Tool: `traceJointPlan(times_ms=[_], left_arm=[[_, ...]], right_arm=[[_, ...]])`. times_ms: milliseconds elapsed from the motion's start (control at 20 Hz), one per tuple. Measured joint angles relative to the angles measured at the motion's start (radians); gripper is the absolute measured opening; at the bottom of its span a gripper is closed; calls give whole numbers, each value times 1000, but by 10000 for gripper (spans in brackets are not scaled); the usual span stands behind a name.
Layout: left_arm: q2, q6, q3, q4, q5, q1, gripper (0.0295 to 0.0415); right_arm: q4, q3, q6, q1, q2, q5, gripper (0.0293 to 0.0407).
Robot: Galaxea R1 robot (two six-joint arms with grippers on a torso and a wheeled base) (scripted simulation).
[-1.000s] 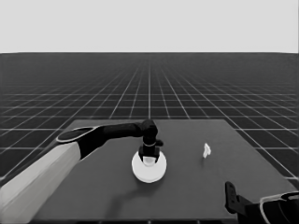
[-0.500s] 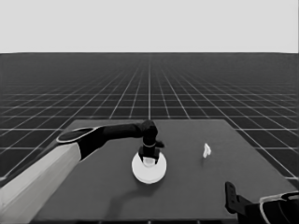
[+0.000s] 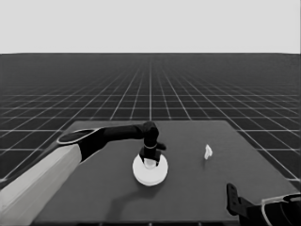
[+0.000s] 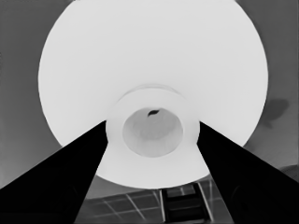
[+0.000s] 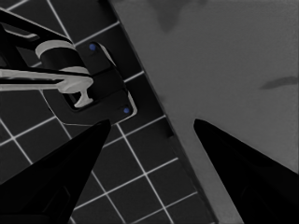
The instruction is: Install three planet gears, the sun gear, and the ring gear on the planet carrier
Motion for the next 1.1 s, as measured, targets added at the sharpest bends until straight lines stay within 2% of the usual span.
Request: traceJointPlan(times_ms=[1100], left_arm=[[0,192,0,0,0,1,348]], right_arm=[[0,0,0,0,0,0,385]])
